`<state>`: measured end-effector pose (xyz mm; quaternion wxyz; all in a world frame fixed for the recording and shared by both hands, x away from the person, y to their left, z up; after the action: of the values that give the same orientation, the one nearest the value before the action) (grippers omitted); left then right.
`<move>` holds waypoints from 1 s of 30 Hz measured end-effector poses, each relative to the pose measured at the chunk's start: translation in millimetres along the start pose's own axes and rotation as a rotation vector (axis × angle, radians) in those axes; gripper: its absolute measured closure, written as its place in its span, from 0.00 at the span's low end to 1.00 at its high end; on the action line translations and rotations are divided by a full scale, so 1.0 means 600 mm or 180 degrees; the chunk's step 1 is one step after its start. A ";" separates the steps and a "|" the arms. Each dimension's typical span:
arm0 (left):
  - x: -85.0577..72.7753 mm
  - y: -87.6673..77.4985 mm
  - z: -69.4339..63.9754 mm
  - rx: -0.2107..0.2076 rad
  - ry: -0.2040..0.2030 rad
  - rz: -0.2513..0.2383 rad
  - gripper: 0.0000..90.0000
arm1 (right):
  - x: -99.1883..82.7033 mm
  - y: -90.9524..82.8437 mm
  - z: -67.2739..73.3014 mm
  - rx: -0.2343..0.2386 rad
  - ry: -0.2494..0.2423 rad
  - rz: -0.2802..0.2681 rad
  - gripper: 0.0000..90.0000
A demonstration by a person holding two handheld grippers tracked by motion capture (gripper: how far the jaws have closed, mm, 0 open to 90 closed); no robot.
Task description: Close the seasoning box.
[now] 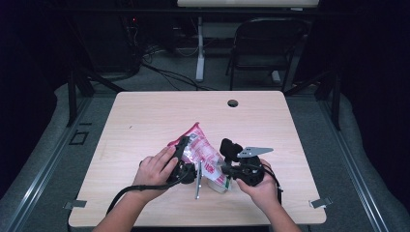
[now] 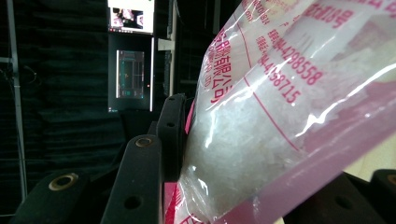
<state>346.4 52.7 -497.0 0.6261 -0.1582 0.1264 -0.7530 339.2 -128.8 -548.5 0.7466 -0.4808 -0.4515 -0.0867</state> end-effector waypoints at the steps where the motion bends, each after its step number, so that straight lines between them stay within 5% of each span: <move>1: 0.000 0.000 0.000 -0.0001 0.0004 0.0002 0.71 | 0.000 0.000 0.000 0.0000 -0.0001 -0.0005 1.00; 30: 0.003 -0.002 0.003 0.0003 -0.0004 -0.0012 0.72 | 0.000 -0.001 -0.001 0.0002 0.0006 0.0000 1.00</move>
<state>345.9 51.3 -495.1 0.6248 -0.1587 0.1254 -0.7542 339.3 -129.7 -548.3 0.7472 -0.4804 -0.4509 -0.0869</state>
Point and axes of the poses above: each handheld gripper's, and its own axes: y roughly forward along the jaws, x roughly out of its top, z roughly to its left, the point moved 6 cm from there along y, roughly forward along the jaws, and after that the axes turned 12 degrees about -x, right-handed, at the moved point
